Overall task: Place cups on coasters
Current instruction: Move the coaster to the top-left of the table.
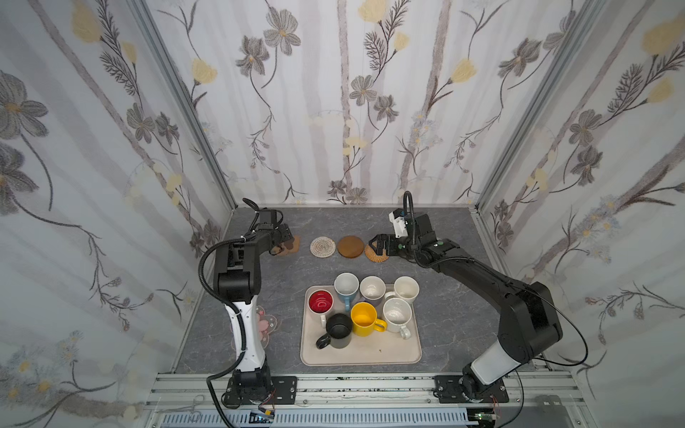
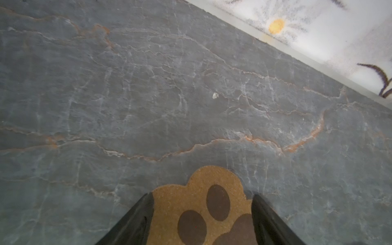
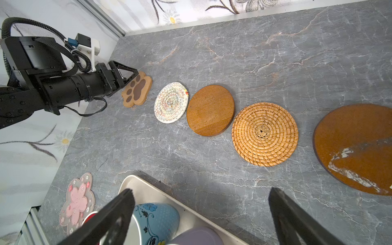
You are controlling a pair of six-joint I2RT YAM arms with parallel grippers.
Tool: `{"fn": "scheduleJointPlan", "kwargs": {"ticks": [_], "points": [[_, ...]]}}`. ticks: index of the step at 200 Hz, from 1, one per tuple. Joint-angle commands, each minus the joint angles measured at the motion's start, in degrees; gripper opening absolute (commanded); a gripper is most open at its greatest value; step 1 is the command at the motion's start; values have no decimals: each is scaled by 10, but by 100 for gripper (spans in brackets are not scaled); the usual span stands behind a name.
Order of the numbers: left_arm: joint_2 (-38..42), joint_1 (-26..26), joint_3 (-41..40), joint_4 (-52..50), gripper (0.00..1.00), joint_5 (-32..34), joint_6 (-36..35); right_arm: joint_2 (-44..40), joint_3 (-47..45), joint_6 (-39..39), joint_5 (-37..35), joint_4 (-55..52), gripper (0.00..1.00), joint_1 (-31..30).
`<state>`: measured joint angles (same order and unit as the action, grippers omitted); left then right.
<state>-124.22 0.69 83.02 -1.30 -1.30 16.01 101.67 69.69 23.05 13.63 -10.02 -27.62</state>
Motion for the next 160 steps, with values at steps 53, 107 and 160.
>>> {"fn": "scheduleJointPlan", "kwargs": {"ticks": [53,107,160], "points": [[41,-30,-55,-75,75,31,-11,-21,-15,-5,14,34,100,0],[60,-33,-51,-78,81,-5,33,-40,-32,-5,9,44,100,1],[134,-27,-30,-123,100,1,109,-48,-25,0,7,53,100,3]]}}
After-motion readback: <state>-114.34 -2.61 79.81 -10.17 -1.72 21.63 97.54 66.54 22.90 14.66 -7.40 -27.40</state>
